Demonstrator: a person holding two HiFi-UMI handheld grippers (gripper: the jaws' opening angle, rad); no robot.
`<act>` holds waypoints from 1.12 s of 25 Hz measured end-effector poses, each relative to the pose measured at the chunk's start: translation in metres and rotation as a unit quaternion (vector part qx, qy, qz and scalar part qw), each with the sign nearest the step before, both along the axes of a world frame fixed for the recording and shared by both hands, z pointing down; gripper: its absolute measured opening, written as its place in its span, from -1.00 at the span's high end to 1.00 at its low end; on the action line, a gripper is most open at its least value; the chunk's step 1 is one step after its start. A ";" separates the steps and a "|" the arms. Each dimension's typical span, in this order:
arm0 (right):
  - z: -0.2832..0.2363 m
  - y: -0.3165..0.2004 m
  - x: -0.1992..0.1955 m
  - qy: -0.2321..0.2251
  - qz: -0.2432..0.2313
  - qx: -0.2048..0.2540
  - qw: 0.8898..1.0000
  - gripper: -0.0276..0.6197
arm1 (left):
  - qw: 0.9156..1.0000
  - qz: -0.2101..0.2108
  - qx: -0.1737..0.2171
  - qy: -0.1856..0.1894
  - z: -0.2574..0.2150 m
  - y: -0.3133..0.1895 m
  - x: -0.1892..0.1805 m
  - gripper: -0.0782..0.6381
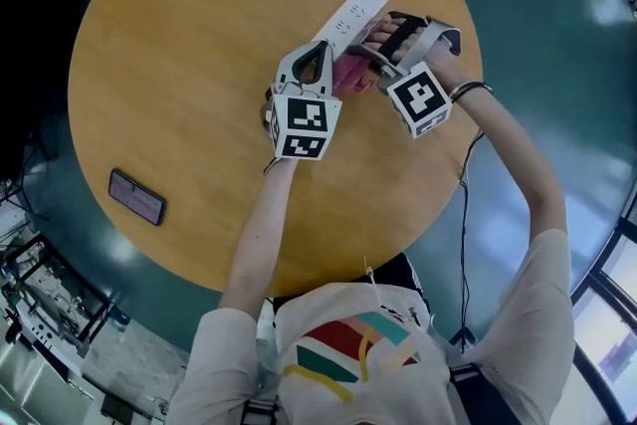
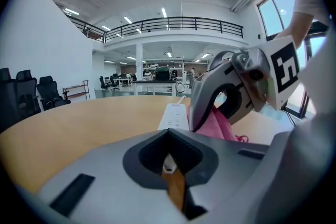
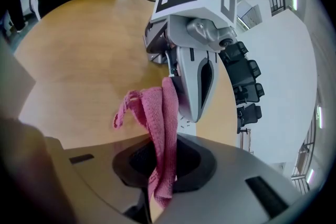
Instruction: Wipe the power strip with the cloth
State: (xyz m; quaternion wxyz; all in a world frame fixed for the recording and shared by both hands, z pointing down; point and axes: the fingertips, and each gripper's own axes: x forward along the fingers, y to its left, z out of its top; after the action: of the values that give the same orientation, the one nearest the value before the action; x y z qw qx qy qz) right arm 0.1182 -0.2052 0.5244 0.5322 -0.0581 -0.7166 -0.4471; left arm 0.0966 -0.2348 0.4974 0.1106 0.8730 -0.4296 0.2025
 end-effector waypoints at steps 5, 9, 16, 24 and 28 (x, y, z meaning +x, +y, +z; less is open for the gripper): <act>0.001 -0.023 0.023 0.014 0.020 0.005 1.000 0.79 | 1.000 -0.001 0.001 -0.001 -0.002 -0.003 0.001 0.67; 0.007 -0.050 0.045 0.037 0.038 0.021 0.998 0.79 | 1.000 -0.002 0.001 -0.001 0.002 -0.002 -0.002 0.67; 0.007 -0.098 0.089 0.079 0.058 0.053 0.994 0.79 | 1.000 -0.005 0.002 -0.002 0.001 -0.005 0.001 0.67; -0.032 -0.105 0.097 0.057 0.094 0.035 0.993 0.80 | 1.000 -0.011 0.007 -0.013 -0.006 0.002 0.007 0.67; -0.066 -0.101 0.043 0.015 0.075 -0.016 0.997 0.80 | 1.000 -0.018 0.005 -0.005 -0.004 0.014 0.011 0.67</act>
State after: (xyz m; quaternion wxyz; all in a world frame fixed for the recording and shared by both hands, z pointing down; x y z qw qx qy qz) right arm 0.1617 -0.3064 0.4582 0.5740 -0.0196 -0.7176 -0.3939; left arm 0.1074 -0.2212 0.4933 0.1079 0.8645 -0.4472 0.2024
